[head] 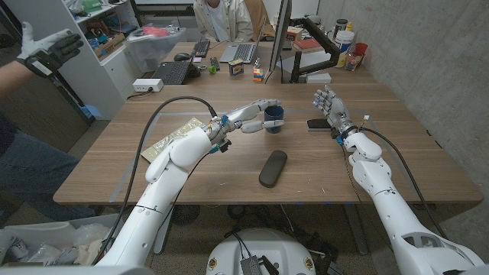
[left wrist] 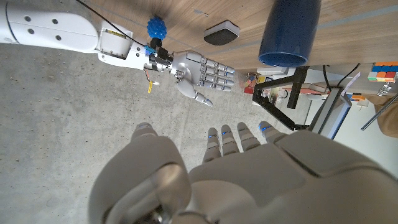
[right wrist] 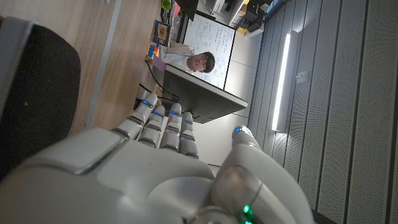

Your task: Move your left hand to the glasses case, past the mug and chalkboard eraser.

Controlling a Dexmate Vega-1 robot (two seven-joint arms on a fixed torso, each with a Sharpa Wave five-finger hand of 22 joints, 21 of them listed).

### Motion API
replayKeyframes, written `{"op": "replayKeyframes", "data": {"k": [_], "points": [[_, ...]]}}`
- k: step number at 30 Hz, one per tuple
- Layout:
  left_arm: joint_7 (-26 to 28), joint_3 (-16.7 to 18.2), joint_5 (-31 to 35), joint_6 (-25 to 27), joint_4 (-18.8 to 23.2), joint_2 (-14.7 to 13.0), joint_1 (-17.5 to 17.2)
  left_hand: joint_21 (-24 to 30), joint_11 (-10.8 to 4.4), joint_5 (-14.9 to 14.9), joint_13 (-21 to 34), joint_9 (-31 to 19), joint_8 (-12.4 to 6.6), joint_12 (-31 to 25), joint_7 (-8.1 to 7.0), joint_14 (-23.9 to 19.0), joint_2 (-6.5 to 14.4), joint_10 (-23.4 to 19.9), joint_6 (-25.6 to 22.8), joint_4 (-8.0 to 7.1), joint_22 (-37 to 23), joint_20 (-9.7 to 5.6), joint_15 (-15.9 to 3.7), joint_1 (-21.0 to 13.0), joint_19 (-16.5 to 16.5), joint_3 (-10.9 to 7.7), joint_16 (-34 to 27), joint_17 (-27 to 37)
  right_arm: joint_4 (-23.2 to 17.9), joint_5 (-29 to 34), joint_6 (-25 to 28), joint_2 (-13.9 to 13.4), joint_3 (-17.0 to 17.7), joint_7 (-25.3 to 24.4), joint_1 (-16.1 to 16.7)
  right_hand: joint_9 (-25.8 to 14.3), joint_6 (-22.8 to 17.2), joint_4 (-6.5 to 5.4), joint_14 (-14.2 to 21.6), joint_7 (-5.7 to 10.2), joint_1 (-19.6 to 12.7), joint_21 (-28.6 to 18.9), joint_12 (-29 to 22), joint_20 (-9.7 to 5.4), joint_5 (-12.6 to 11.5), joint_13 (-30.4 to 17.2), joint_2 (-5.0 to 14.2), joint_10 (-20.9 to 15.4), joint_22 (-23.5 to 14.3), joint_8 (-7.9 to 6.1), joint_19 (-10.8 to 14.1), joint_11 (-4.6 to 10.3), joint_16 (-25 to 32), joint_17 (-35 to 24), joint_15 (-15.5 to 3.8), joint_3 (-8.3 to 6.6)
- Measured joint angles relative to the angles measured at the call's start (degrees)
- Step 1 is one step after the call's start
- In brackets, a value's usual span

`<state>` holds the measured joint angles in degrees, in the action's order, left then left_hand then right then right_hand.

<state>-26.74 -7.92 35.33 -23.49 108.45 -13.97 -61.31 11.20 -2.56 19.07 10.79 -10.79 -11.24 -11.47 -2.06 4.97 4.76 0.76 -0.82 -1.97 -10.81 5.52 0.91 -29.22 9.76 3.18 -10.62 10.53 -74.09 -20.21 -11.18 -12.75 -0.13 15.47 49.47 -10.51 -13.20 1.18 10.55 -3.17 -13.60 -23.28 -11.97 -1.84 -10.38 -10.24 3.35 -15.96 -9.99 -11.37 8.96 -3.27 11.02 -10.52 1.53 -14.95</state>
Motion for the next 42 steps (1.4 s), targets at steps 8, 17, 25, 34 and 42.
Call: {"op": "replayKeyframes", "data": {"k": [8, 17, 25, 34, 42], "points": [[1.1, -0.2, 1.6, -0.9, 0.7, -0.7, -0.4, 0.3, -0.85, 0.0, 0.0, 0.0, 0.0, 0.0, 0.0, -0.5, -0.2, -0.2, 0.0, 0.0, 0.0, 0.23, 0.08, -0.2, -0.2, 0.0, -0.2, 0.0, 0.4, 0.3, 0.0, 0.2, 0.0, 0.0, -0.5, 0.0, 0.0, 0.24, 0.0, 0.0, 0.0, 0.4, 0.0, 0.0, 0.0, 0.0, 0.0, 0.0, 0.0, 0.0, 0.0, 0.0, 0.0, 0.1, 0.0, 0.24], [2.1, -0.5, 4.2, -1.6, 1.9, -1.6, -0.8, 0.6, -1.69, 0.0, 0.0, 0.0, -0.23, 0.0, -1.76, -1.3, -0.2, -0.6, -0.9, 0.38, 0.0, 0.83, 0.42, -0.8, -0.8, -0.02, -0.2, 0.0, 1.4, 0.6, -0.2, 0.5, -0.2, 0.0, -1.4, 0.0, 0.0, 0.24, 0.0, 0.0, 0.0, 0.4, 0.0, 0.0, 0.0, 0.0, 0.0, 0.0, 0.0, 0.0, 0.0, 0.0, 0.0, 0.1, 0.0, 0.24], [2.9, -1.1, 7.4, -1.7, 3.0, -2.5, -0.9, 2.2, -2.2, 0.0, 0.0, 0.0, -0.95, -0.6, -2.58, -3.1, -0.3, -1.6, -2.9, 0.81, 0.0, 4.01, 0.24, -1.7, -4.4, 0.32, -0.8, 0.0, 2.2, 0.9, -0.3, 0.9, -0.3, 0.1, -2.0, 0.0, 0.0, 0.24, 0.0, 0.0, 0.0, 0.4, 0.0, -0.22, 0.0, 0.0, 0.0, 0.0, 0.0, 0.0, 0.2, 0.0, 0.0, 0.1, 0.0, 0.23], [2.9, -2.1, 9.7, -0.7, 3.9, -3.3, -0.8, 2.6, -2.45, -0.2, 0.0, 0.0, -1.56, -1.1, -2.96, -4.0, -0.7, -2.9, -4.8, 1.12, 0.0, 5.45, 0.09, -2.3, -6.5, 0.63, -1.1, 0.2, 2.4, 1.2, 0.0, 0.9, -0.2, 0.3, -2.3, 0.0, -0.3, 0.24, 0.0, 0.31, 0.0, 0.9, 0.0, -0.22, 0.0, 0.0, 0.0, 0.0, 0.0, 0.0, 0.2, 0.0, 0.0, 0.1, 0.0, 0.23], [2.4, -3.2, 11.5, 0.1, 4.1, -4.1, -0.1, 2.6, -2.26, -0.2, 0.0, 0.0, -1.56, -1.1, -3.26, -4.6, -0.9, -3.3, -5.1, 1.11, 0.0, 5.75, 0.12, -2.6, -6.8, 0.63, -1.1, 0.3, 2.4, 1.5, 0.5, 0.9, -0.1, 0.3, -2.3, 0.0, -0.3, 0.24, 0.0, 0.31, 0.0, 0.9, 0.0, -0.21, 0.0, 0.0, 0.0, 0.0, 0.0, 0.0, 0.2, 0.0, 0.0, 0.1, 0.0, 0.23]]}}
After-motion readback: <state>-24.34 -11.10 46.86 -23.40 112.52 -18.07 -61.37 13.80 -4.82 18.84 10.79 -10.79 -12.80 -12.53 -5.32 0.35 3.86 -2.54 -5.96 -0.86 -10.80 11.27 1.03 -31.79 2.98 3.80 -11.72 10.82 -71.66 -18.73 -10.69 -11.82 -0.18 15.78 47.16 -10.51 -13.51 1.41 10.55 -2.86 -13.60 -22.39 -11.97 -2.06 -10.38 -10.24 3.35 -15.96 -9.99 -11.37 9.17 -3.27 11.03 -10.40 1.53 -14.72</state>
